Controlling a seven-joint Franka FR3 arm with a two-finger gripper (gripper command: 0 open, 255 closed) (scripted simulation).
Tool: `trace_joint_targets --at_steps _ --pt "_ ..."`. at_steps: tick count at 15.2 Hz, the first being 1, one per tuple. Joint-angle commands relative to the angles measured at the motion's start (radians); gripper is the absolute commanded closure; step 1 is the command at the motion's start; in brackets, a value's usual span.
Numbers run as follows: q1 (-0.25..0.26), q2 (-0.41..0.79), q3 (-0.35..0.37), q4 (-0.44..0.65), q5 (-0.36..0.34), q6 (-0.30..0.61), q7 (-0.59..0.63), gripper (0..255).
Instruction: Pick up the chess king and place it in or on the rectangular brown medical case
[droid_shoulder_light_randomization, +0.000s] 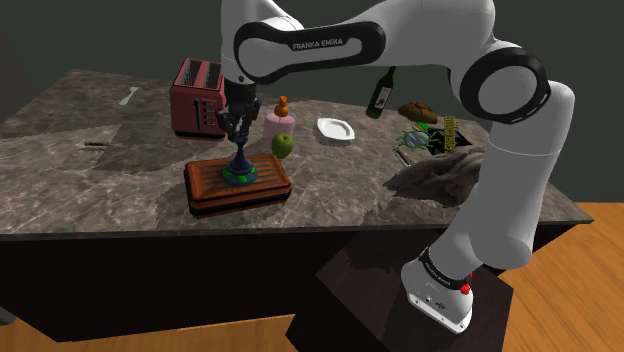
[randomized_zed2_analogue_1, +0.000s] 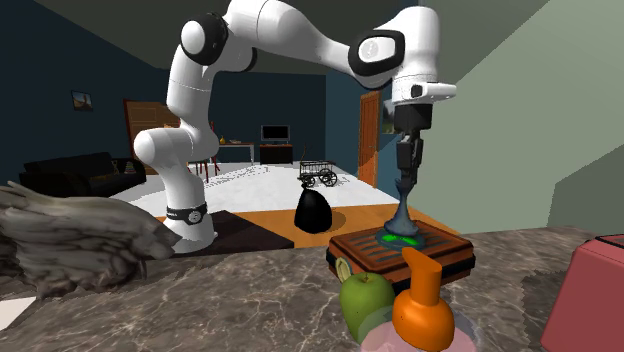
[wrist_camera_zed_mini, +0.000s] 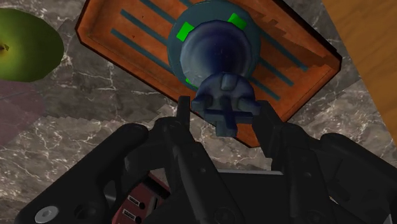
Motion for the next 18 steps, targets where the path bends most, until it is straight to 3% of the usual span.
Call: trace_joint_targets --at_steps 1,5,6,11,15,18 --pt "0.0 0.0 0.0 -0.002 0.0 0.003 0.0 255" --pt "0.0 0.0 0.0 -0.002 0.0 0.003 0.0 255" --pt "0.0 0.0 0.0 -0.002 0.0 0.003 0.0 0" --pt "0.0 0.0 0.0 -0.002 0.0 0.003 0.0 0" --pt "0.003 -0.021 0.003 0.095 0.005 -0.114 -0.005 0" --pt "0.003 -0.021 0.003 0.095 0.005 -0.114 -0.005 0"
